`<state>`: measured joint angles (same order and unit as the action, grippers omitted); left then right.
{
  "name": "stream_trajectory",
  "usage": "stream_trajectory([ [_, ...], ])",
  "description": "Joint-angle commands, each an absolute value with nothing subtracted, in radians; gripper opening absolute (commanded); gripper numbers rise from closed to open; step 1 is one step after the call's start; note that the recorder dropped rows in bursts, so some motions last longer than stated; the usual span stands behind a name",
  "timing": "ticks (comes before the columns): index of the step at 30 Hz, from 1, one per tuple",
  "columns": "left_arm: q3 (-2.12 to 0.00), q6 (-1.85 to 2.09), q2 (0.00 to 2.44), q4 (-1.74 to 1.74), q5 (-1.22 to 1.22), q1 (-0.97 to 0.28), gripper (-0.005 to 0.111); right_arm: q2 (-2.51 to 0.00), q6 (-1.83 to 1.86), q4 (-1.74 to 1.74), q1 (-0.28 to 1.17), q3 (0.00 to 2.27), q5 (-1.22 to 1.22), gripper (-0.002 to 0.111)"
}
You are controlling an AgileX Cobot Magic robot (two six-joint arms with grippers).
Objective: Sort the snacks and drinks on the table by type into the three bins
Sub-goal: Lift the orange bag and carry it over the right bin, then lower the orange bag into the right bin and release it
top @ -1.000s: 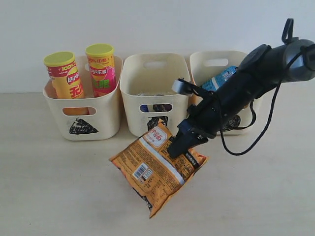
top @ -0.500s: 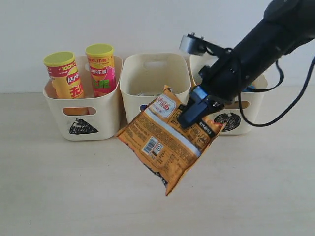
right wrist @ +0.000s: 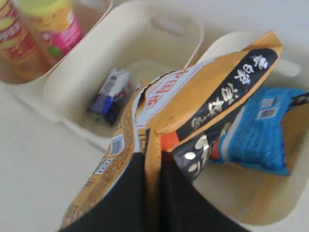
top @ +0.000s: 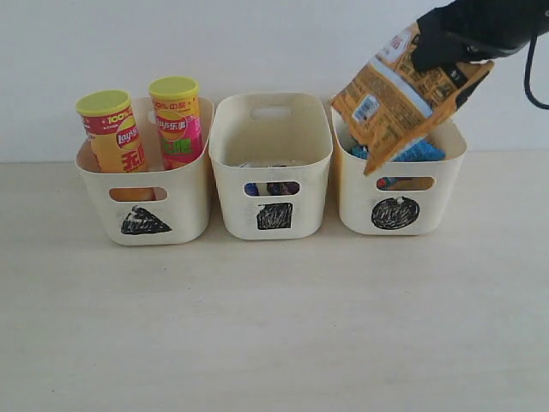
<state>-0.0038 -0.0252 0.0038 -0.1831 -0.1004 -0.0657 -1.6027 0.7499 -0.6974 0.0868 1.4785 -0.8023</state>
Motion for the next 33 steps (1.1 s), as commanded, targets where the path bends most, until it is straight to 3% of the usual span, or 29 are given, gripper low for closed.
stream_trajectory([
  [1, 0.0, -0.013, 0.0, -0.183, -0.102, -0.071, 0.004, -1.608, 0.746, -0.708, 0.079, 1.477, -0.568, 0.0],
  [25, 0.0, -0.013, 0.0, -0.183, -0.098, -0.071, 0.004, -1.963, 0.798, -0.73, 0.115, 1.477, -0.161, 0.0],
  [28, 0.0, -0.013, 0.0, -0.183, -0.095, -0.071, 0.004, -1.965, 0.82, -0.73, 0.129, 1.478, -0.143, 0.013],
  [30, 0.0, -0.013, 0.0, -0.183, -0.095, -0.071, 0.004, -1.965, 0.822, -0.73, 0.13, 1.478, -0.14, 0.03],
  [33, 0.0, -0.007, 0.0, -0.183, -0.096, -0.071, 0.004, -1.961, 0.822, -0.727, 0.13, 1.478, -0.145, 0.064],
])
